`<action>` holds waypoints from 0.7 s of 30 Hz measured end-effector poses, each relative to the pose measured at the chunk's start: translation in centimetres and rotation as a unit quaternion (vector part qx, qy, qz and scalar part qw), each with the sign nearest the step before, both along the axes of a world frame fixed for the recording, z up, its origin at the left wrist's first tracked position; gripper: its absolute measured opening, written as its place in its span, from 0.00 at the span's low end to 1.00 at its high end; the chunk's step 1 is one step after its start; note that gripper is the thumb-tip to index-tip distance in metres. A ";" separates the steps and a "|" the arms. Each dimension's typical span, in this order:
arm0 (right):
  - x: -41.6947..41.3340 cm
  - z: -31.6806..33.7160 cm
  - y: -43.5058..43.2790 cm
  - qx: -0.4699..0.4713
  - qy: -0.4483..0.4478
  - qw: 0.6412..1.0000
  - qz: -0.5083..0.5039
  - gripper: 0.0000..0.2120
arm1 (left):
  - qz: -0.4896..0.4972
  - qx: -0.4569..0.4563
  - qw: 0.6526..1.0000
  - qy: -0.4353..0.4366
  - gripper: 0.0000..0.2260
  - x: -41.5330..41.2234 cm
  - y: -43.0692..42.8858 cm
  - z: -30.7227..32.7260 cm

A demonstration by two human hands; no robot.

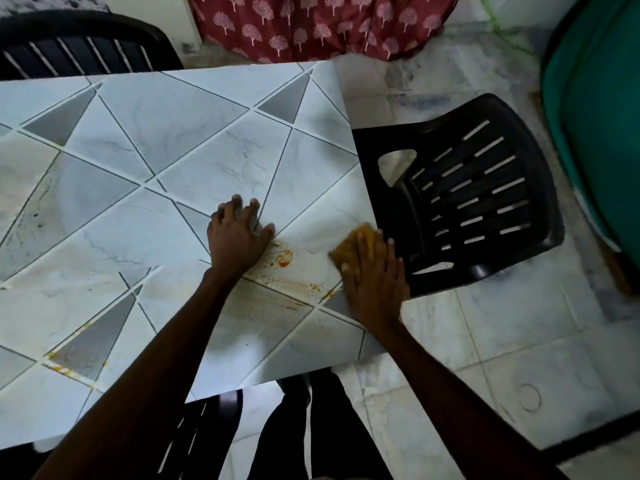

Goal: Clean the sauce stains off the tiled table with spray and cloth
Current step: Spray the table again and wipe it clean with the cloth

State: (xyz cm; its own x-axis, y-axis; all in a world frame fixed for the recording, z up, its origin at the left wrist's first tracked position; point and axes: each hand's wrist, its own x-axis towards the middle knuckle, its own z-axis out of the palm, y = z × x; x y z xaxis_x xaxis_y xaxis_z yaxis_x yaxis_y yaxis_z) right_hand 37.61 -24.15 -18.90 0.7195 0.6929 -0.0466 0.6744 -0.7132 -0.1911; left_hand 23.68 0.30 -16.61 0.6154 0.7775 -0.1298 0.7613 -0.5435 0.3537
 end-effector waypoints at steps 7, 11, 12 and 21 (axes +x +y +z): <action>6.9 0.1 14.5 0.014 -0.007 1.000 -0.025 0.31 | -0.016 0.008 1.000 0.008 0.30 -0.1 0.8 -0.8; 2.0 0.1 6.1 0.021 -0.008 0.998 0.065 0.29 | -0.011 -0.018 1.000 -0.002 0.31 -0.3 0.6 0.0; -0.1 0.2 2.7 0.021 0.001 0.997 0.073 0.30 | -0.021 -0.016 1.000 -0.003 0.32 -0.3 0.6 -0.1; -0.7 0.5 -4.6 -0.015 0.000 0.997 0.077 0.31 | -0.066 -0.054 0.996 0.032 0.35 -1.7 0.0 1.4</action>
State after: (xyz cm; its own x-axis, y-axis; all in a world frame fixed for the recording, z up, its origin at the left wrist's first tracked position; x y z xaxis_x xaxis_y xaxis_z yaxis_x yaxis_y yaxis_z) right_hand 36.96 -28.74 -18.38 0.6043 0.7938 -0.0684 0.7766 -0.6060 -0.1719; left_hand 21.98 0.33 -15.24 0.6990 0.6697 -0.2507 0.7085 -0.6011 0.3697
